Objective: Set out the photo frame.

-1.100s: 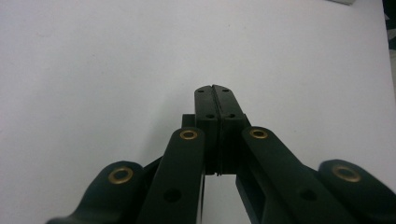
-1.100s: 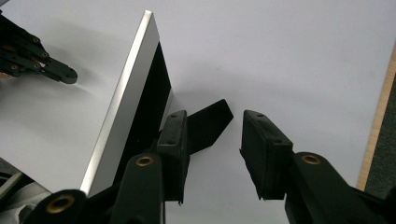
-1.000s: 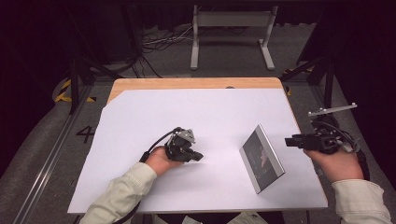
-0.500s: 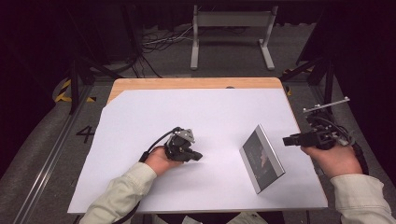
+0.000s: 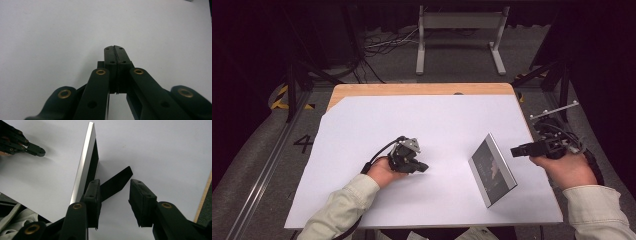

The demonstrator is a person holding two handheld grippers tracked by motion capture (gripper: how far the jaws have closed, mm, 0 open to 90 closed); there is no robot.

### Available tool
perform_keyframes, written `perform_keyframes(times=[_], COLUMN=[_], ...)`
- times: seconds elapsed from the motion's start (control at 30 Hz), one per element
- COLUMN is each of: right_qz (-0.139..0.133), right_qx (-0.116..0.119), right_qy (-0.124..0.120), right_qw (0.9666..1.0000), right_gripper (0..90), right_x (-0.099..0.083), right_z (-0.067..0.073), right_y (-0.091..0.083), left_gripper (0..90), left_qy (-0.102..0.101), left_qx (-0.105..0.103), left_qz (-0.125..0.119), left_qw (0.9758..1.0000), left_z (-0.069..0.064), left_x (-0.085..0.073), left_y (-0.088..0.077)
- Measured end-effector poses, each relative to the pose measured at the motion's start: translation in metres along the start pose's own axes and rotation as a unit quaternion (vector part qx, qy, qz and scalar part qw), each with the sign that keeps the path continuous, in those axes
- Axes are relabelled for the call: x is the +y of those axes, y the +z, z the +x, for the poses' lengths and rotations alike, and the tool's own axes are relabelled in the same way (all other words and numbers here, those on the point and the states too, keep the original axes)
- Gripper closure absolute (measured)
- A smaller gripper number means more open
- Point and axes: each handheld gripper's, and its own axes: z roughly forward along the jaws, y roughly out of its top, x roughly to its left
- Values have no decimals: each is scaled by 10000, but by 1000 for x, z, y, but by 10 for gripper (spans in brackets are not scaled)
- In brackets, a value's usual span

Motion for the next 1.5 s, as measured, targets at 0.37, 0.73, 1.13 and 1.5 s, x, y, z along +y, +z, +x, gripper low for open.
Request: perform_keyframes(times=[0.37, 0.73, 1.13, 1.5], right_qz=[-43, -59, 80, 296], right_qx=[131, 341, 268, 226], right_qy=[-180, -244, -278, -220], right_qw=[9997, 9991, 9992, 9991], right_gripper=[609, 591, 591, 602], right_x=[6, 7, 6, 4], right_z=[14, 27, 31, 26], right_y=[-1, 2, 11, 29], left_gripper=[898, 896, 894, 893], left_qy=[-38, 3, -20, -40], left_qx=[46, 86, 98, 81], left_qz=[-81, -75, -92, -90], left_qw=[9999, 9999, 9999, 9999], left_z=[0, -1, -1, -1], left_x=[0, 0, 0, -1], left_y=[-3, -3, -3, -4])
